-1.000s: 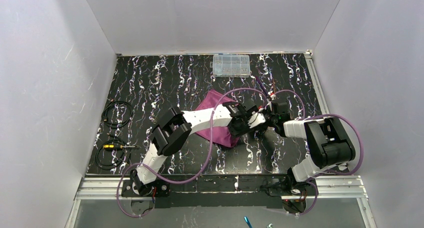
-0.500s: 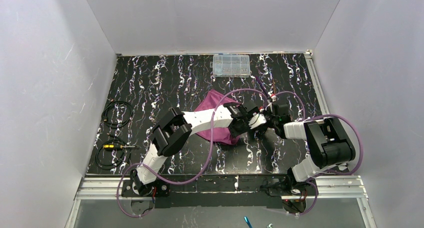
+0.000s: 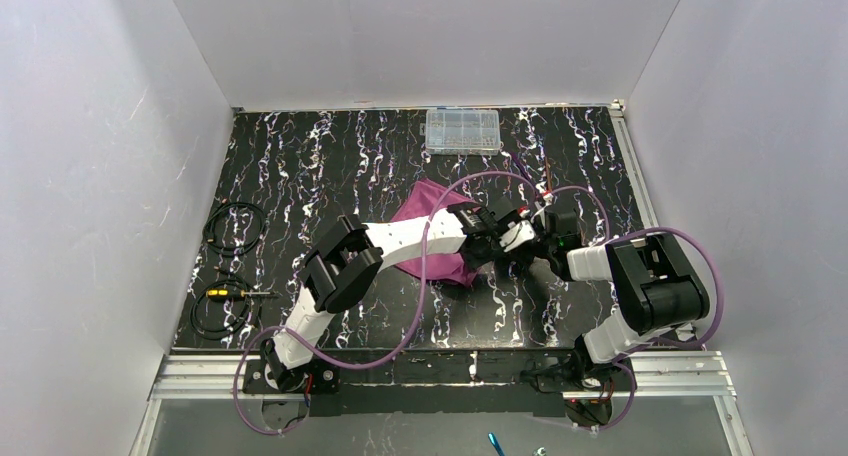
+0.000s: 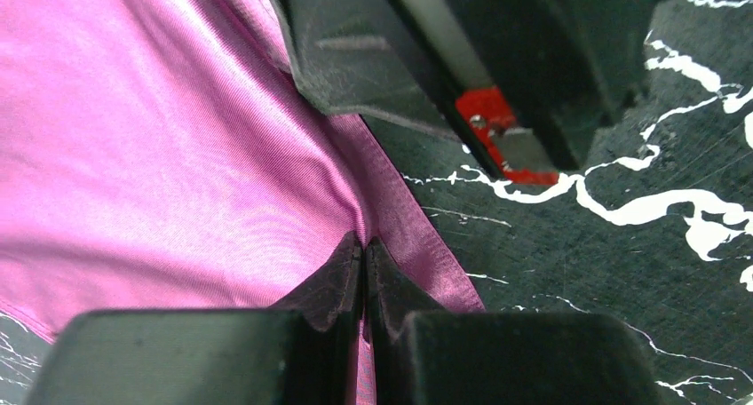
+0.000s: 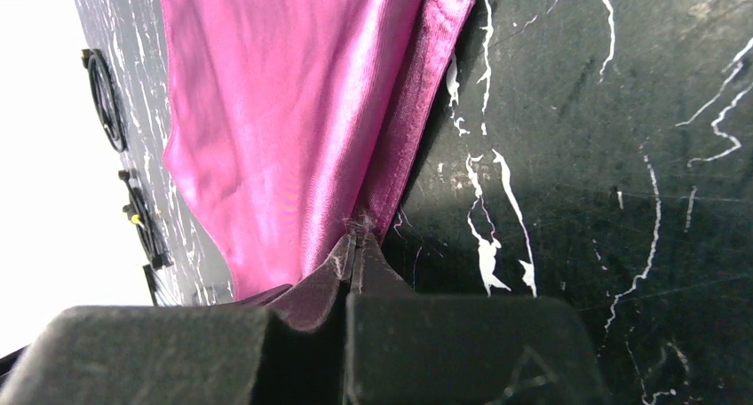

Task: Fold the napkin into a case and place the utensils inside
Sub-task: Smooth out the lower triangle-folded napkin at the center of the board.

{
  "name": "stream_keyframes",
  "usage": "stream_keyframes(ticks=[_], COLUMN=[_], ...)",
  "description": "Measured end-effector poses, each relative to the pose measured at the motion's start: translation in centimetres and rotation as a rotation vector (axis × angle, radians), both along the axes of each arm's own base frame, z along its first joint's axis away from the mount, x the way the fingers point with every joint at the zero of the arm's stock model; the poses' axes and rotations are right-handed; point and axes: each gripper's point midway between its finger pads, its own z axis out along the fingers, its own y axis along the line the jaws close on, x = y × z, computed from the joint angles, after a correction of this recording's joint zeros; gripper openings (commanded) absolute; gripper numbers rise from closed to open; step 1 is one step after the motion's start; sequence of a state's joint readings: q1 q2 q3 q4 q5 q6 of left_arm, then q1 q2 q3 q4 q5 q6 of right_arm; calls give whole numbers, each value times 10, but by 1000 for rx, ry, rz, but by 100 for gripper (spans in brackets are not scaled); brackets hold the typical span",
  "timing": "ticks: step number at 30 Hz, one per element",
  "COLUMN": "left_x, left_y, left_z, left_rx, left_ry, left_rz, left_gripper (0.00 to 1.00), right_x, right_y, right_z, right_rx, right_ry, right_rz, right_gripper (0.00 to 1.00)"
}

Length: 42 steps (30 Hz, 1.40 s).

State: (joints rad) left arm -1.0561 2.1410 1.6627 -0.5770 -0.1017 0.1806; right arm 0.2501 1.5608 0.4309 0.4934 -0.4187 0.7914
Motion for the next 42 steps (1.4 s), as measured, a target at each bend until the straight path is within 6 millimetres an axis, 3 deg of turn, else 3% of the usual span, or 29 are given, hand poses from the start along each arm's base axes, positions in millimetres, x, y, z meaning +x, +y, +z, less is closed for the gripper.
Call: stream_keyframes(ticks=[9,12,15,19,27,30,34,36,39,42], left_x=[3,4,4,8,2,-2,-5,-8,-12,-12], left_y=[-8,-7,-5,-10,-25,-22,-21,-20,-19,-22], left_z=[5,1,-11,-9,-5,-7,-4,-1,6,18], left_rx=[-29,-15,14,-3,-62,-53,-67,-76,-88,-122], left_ry=[-9,-11,-9,-26,-5,17,44,65,104,151], left_rz=[-12,-24,-38,-43,-66,-64,-55,-54,-56,-58], left_gripper=[1,7,15,25,43,44,54,55,70,71], right_x=[-1,-1,-4,-5,-2,6,16,23,35,49], right_y=[-1,-3,-9,-21,-50,-49,-44,-41,-36,-28], right_z=[0,0,0,8,20,24,32,39,52,67], right_rx=[17,25,18,-13,-54,-19,24,53,98,125], right_ry=[13,20,37,36,35,29,7,-15,-50,-90], right_rz=[-8,-10,-12,-19,-71,-78,-86,-88,-94,-88], right_gripper=[1,2,22,28,2,1,1,1,1,1])
